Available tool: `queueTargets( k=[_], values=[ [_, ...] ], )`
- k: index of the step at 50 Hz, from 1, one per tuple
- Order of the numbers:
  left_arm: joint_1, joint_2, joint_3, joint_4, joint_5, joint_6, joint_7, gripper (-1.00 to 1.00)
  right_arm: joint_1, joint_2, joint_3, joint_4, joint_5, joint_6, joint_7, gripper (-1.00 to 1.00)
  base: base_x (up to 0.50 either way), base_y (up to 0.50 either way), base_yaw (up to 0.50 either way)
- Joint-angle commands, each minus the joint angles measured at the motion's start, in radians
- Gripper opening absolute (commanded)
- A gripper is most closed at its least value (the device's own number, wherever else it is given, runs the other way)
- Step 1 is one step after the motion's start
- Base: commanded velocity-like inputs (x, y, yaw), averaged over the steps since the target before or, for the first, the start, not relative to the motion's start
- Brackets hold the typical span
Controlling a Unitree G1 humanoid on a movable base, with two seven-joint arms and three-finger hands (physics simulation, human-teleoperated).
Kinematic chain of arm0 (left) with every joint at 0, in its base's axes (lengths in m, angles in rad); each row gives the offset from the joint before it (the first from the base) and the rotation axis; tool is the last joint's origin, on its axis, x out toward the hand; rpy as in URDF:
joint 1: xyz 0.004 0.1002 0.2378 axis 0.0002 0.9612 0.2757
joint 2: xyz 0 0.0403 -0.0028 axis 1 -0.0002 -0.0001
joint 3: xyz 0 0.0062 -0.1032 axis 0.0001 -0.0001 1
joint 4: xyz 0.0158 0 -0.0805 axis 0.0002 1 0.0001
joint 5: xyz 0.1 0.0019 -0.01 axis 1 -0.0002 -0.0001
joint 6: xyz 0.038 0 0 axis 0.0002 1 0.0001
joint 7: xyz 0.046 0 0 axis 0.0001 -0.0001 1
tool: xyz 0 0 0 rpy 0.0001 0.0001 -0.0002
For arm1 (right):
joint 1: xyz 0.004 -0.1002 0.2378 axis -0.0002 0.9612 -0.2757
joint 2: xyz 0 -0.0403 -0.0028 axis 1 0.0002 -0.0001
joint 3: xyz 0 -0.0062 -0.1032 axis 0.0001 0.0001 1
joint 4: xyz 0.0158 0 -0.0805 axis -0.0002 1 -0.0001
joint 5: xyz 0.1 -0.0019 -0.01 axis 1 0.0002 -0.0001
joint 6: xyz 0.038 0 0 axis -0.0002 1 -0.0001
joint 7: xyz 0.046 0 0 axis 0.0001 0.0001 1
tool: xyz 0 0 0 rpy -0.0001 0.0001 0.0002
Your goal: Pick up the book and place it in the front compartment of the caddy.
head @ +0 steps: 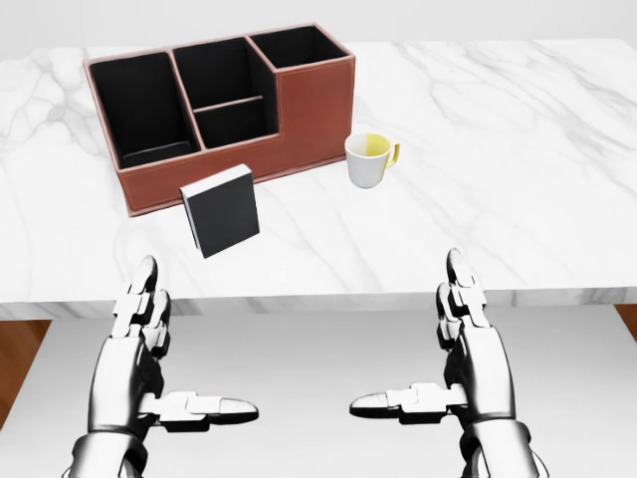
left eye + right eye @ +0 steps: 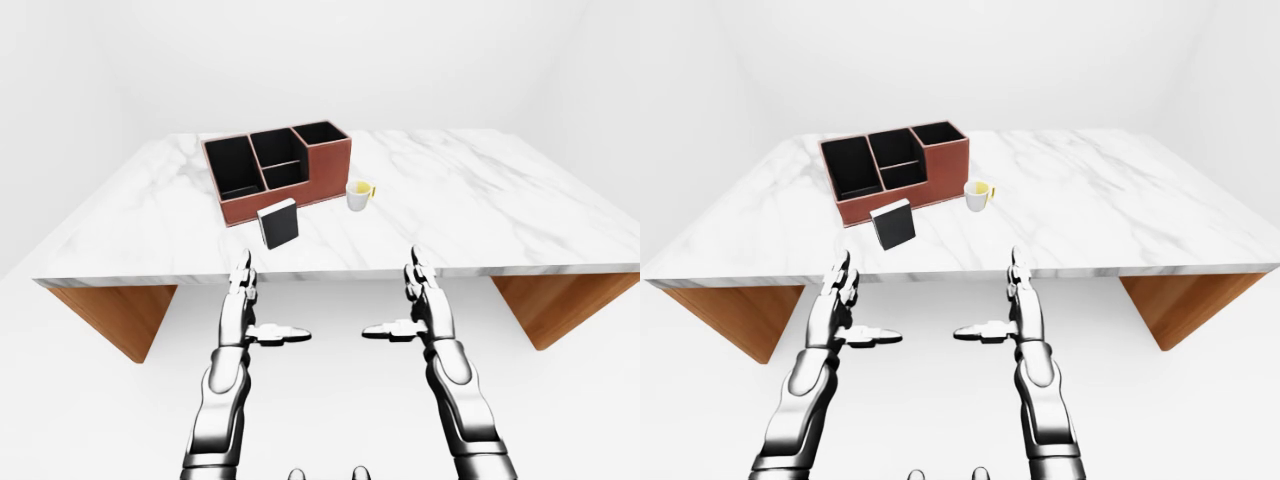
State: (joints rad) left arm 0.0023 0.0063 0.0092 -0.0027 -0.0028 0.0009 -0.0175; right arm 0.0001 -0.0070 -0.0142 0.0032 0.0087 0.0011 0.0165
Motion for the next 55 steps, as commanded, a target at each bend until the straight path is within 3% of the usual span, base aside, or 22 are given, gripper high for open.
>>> queueTargets(
  k=[1,4,20,25,34,38,55],
  values=[
    [0.006,0.008,0.008,-0.007,0.005,0.004,-0.029,1.00,-0.003,-0.012,-0.023,0.017,0.013,0.001,0.027,1.00,0.00,0.00,0.00],
    [0.003,0.008,0.010,0.003,0.006,0.000,-0.029,1.00,-0.001,-0.012,-0.021,0.017,0.012,0.003,0.027,1.00,0.00,0.00,0.00],
    [0.013,0.003,0.002,-0.049,0.002,0.044,-0.033,1.00,0.005,-0.011,-0.015,0.002,-0.002,0.017,0.028,1.00,0.00,0.00,0.00],
    [0.015,0.000,-0.007,-0.039,0.008,0.036,-0.032,1.00,0.012,-0.009,-0.010,-0.003,-0.012,0.025,0.025,1.00,0.00,0.00,0.00],
    [0.016,-0.001,-0.015,-0.059,0.015,0.058,-0.031,1.00,0.017,-0.009,-0.012,-0.042,-0.011,0.069,0.027,1.00,0.00,0.00,0.00],
    [0.019,0.001,-0.012,-0.090,0.012,0.085,-0.032,1.00,0.027,-0.008,-0.005,-0.067,-0.020,0.086,0.026,1.00,0.00,0.00,0.00],
    [0.021,-0.002,-0.031,-0.267,0.018,0.086,-0.034,1.00,0.055,-0.013,-0.016,-0.337,-0.009,0.086,0.051,1.00,0.00,0.00,0.00]
  ],
)
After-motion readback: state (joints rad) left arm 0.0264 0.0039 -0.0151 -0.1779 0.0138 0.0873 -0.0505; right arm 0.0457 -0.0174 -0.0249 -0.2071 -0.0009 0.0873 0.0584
